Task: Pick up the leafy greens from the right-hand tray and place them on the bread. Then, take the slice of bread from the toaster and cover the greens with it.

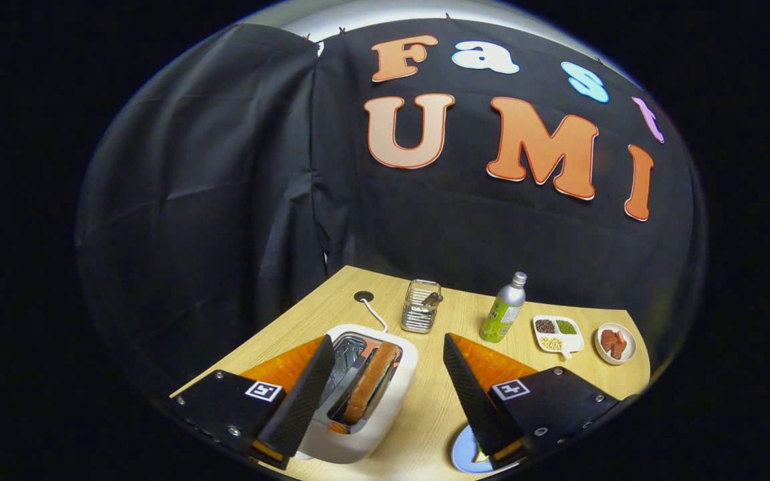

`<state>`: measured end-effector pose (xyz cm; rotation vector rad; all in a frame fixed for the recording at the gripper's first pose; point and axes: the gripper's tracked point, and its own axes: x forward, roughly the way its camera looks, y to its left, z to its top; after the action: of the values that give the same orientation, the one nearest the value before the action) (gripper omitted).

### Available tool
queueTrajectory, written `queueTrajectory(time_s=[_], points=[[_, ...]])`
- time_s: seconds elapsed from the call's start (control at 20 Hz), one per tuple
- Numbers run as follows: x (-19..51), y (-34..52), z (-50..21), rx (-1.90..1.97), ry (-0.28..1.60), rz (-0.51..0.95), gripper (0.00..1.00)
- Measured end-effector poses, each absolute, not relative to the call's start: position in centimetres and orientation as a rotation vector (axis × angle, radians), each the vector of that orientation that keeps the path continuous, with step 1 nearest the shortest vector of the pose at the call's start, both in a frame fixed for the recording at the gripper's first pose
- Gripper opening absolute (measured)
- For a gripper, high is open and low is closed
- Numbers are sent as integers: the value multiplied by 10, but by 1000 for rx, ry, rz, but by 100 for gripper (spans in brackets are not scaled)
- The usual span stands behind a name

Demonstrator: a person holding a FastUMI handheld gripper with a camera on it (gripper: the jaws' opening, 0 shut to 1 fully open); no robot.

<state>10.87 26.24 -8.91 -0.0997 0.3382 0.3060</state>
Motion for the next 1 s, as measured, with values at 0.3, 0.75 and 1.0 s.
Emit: queueTrajectory(time_s=[0.3, 0.75, 1.0], points=[[111, 273, -112, -124, 382, 321, 76], [110, 274, -121, -111, 411, 323, 24], [104, 276, -114, -91, 410, 332, 5]])
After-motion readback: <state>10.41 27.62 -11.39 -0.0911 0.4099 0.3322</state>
